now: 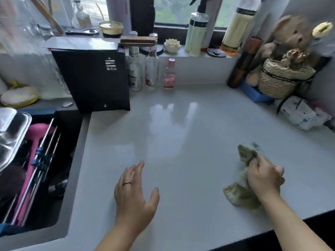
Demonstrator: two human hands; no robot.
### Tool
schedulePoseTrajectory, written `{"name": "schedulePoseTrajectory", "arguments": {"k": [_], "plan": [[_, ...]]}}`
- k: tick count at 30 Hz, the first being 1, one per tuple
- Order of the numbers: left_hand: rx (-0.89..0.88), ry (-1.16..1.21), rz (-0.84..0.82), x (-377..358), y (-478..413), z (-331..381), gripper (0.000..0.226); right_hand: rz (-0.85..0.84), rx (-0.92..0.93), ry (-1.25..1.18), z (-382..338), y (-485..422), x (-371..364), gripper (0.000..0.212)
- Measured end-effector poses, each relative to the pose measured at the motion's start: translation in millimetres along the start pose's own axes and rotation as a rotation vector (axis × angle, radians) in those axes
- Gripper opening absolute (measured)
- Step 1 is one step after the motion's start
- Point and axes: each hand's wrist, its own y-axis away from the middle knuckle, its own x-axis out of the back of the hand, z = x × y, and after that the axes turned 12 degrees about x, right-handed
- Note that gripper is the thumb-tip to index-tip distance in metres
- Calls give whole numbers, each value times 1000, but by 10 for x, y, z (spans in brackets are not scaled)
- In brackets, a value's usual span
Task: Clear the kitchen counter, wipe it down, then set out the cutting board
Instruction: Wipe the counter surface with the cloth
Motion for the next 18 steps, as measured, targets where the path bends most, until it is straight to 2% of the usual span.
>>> {"name": "schedulePoseTrajectory", "arguments": {"k": [6, 9, 14, 18], "plan": [[-93, -36, -68, -528, 117, 445, 73, -27, -224, 191, 1228, -381, 455, 70], [-86, -60, -56, -622, 180, 498, 77, -147, -189, 301, 1526, -327, 447, 63], [-7, -88, 9, -640, 177, 444, 82, -155, 1, 298, 1246, 14, 210, 46], [47, -91, 61, -587, 159, 361, 77, -232, 133, 261, 594, 465, 7, 55]]}}
